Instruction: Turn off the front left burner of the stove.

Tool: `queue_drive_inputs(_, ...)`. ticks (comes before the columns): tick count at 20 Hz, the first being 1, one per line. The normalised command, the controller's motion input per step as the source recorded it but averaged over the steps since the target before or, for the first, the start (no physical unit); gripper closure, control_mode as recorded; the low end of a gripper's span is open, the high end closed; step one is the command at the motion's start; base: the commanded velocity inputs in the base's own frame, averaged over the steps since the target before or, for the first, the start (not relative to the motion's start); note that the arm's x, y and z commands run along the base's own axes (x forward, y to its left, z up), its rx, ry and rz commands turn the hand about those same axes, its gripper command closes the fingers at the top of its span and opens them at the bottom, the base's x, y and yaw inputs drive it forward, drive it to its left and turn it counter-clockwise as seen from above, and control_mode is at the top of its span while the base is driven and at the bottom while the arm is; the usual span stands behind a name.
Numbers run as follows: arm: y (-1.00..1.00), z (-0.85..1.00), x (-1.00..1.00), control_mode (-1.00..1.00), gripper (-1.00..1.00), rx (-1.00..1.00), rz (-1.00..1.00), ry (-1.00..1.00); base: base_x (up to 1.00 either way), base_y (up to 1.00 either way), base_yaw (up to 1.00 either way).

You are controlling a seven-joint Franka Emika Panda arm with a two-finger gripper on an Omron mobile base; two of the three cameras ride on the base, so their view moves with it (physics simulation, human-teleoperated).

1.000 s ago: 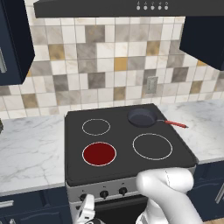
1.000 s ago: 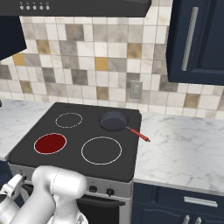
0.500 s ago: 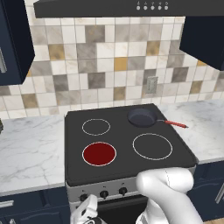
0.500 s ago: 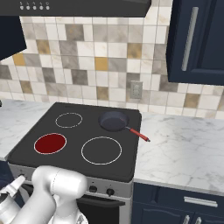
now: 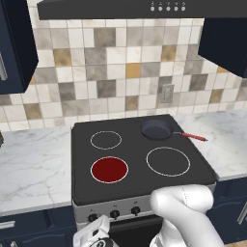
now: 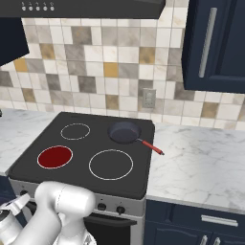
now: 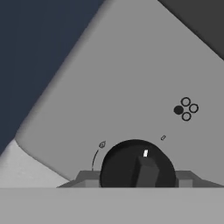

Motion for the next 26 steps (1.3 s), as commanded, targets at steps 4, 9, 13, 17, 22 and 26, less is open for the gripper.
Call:
queue_drive_inputs(4, 0.15, 0.26, 0.21, -1.00, 1.00, 0.32, -0.09, 0.00, 0.00, 0.00, 0.00)
queue_drive_inputs(9, 0.09, 0.24, 0.12, -1.00, 1.00, 0.35, -0.12, 0.00, 0.00, 0.00, 0.00)
queue_drive_inputs(13, 0.10, 0.18, 0.11, -1.00, 1.00, 0.37, -0.16, 0.00, 0.00, 0.00, 0.00)
queue_drive_inputs(17, 0.14, 0.13, 0.08, -1.00, 1.00, 0.40, -0.21, 0.00, 0.00, 0.00, 0.00)
queue_drive_inputs(22, 0.18, 0.05, 0.05, -1.00, 1.00, 0.43, -0.29, 0.00, 0.00, 0.00, 0.00)
queue_drive_inputs(26, 0.12, 0.00, 0.00, -1.00, 1.00, 0.47, -0.33, 0.00, 0.00, 0.00, 0.00)
